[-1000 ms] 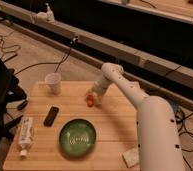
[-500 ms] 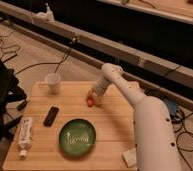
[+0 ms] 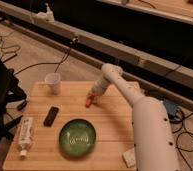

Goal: Place the pepper on the white sponge

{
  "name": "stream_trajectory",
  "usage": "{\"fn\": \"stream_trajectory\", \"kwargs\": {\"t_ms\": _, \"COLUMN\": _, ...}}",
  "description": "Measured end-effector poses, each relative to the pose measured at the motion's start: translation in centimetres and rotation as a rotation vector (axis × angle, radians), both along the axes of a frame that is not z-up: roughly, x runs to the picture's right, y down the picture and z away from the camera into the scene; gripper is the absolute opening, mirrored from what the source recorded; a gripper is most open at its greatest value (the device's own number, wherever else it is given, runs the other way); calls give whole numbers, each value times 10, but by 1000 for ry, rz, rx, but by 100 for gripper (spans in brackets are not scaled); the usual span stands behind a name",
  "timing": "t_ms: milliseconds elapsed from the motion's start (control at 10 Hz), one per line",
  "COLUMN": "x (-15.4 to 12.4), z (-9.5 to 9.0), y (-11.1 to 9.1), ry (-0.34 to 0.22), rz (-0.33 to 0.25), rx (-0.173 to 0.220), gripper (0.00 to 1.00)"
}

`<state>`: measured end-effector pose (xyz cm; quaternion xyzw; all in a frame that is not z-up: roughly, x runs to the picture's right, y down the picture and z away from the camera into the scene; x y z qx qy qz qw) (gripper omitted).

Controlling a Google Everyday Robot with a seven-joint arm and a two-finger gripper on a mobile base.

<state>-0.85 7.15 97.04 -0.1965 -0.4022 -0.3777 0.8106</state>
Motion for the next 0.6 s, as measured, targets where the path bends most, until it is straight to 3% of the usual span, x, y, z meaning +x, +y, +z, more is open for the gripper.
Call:
{"fn": "stream_trajectory", "kwargs": {"t_ms": 300, "x": 27, "z": -10, "y": -31, "ry": 99, "rz": 18, "rx": 56, "gripper": 0}}
{"fn": "stream_trajectory", "kwargs": {"t_ms": 600, "x": 53, "z": -42, "y": -58, "ry": 217, "rz": 46, "rx": 113, "gripper": 0}}
